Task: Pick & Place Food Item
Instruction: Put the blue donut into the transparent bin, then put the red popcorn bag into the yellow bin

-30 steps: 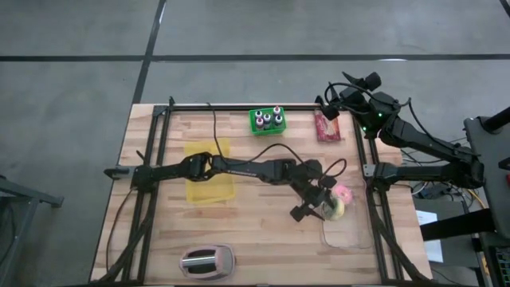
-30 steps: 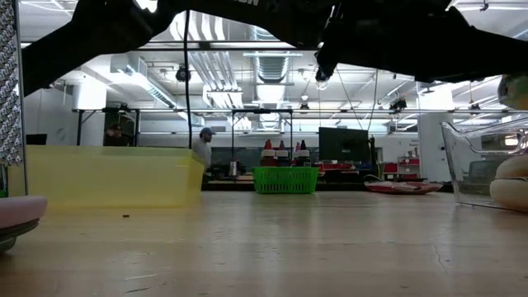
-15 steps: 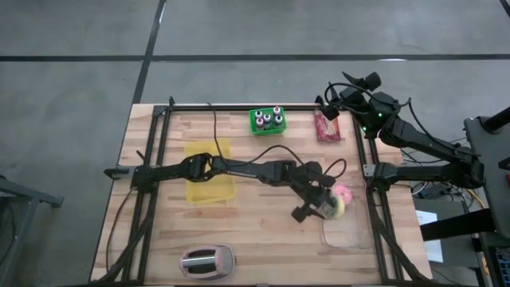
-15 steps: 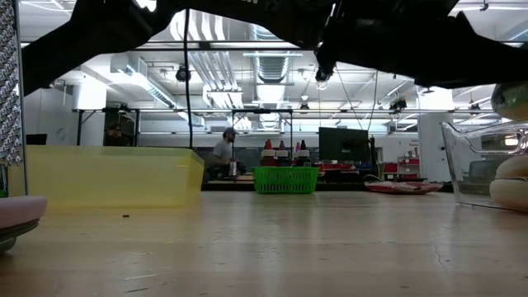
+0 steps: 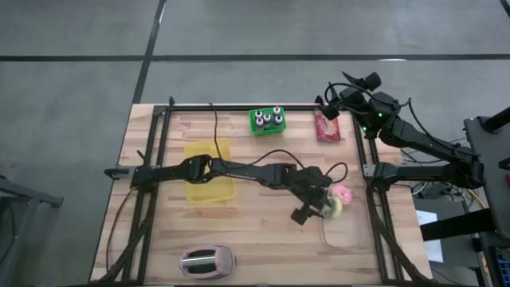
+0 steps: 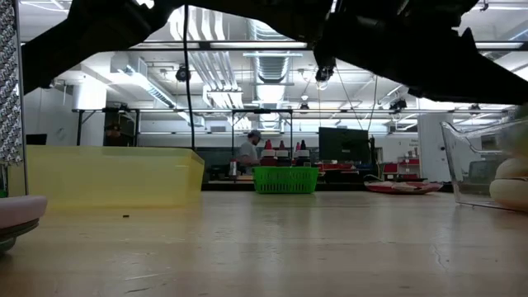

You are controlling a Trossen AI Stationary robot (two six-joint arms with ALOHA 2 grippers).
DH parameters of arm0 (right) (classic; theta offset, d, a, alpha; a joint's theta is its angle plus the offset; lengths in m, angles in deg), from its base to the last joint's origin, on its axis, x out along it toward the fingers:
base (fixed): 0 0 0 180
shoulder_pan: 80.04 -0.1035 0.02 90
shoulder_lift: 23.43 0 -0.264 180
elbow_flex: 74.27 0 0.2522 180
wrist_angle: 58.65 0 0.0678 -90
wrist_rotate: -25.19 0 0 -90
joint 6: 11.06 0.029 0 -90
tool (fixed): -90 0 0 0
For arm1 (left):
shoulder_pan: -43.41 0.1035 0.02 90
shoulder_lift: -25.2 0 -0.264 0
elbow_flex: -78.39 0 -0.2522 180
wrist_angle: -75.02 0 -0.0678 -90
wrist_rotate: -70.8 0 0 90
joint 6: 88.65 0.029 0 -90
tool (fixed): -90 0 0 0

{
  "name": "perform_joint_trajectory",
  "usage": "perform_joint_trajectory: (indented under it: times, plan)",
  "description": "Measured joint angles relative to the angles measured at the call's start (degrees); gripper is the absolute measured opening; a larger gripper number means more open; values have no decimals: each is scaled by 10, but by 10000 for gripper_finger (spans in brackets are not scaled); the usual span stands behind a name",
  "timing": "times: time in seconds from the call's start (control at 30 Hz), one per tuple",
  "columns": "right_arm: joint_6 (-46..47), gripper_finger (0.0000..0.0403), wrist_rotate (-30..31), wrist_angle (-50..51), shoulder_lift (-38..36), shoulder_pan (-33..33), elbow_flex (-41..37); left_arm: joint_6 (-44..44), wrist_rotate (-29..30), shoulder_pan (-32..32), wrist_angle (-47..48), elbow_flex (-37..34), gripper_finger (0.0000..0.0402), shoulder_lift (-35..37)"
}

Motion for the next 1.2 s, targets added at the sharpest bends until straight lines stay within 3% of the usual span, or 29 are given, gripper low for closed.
perform_joint_trajectory:
  times: [0.17, 0.53, 0.93, 1.07, 1.2]
  plan:
    - [0, 228, 0, 0, 0, 0, 0, 4, 3, 1, 38, 1, 220, 6]
    - [1, 228, 0, 2, 4, 0, 0, 63, 12, -1, 32, 1, 218, 24]
    - [20, 228, -28, 38, 4, 3, 0, 100, 66, 23, 181, -7, 218, 117]
    - [40, 228, -53, 62, 5, 7, 0, 108, 120, 38, 195, -54, 218, 181]
    - [66, 228, -76, 103, 12, 14, 0, 101, 147, 65, 149, -160, 218, 293]
